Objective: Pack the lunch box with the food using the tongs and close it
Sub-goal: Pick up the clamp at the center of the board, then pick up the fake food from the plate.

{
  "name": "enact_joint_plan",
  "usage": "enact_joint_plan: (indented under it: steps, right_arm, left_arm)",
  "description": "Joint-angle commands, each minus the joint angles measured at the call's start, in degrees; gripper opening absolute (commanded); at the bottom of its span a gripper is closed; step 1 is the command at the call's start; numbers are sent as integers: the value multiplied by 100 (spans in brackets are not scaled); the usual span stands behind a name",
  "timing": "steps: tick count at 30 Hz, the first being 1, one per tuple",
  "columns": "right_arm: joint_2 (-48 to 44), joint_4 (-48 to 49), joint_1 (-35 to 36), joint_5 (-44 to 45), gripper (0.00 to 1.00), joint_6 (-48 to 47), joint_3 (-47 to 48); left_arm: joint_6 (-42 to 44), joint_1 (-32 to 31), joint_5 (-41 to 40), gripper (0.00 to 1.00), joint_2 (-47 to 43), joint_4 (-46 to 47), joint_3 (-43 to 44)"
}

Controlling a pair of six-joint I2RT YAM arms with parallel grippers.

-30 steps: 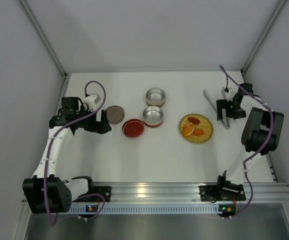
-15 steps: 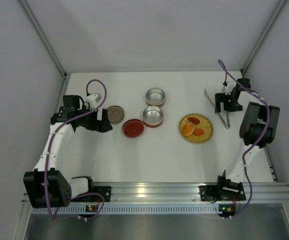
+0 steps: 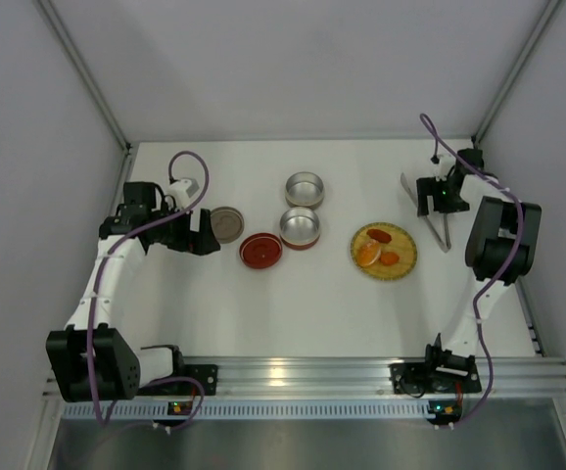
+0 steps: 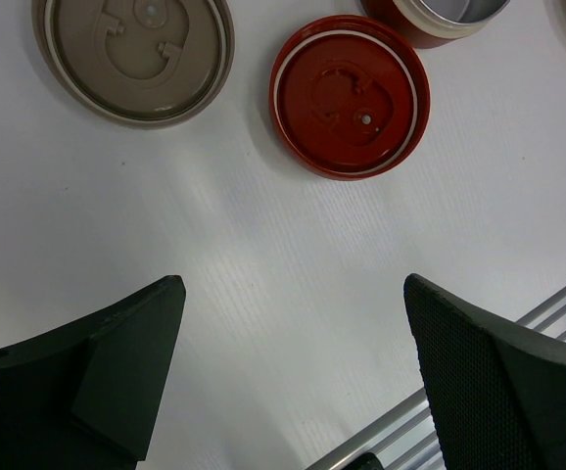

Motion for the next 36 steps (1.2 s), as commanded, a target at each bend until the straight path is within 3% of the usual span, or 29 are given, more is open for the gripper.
enact_joint_plan:
  steps: [1, 5, 8, 24, 36]
  right_arm:
    - [-103, 99, 118, -38, 86, -66, -227]
    - [-341, 38, 109, -55, 66, -181, -376]
    - [-578, -33, 100, -125, 59, -216, -420]
    - [-2072, -1535, -137, -978, 49, -813, -420]
    - [-4013, -3310, -401, -2111, 53, -2324, -675]
  left_arm:
    - [13, -11, 185, 98, -34, 99, 250]
    - [13, -2, 194, 98, -113, 20, 321]
    - [31, -2, 168, 98, -183, -41, 356]
    - [39, -11, 177, 99, -517, -209, 426]
    - [127, -2, 97, 98, -746, -384, 435]
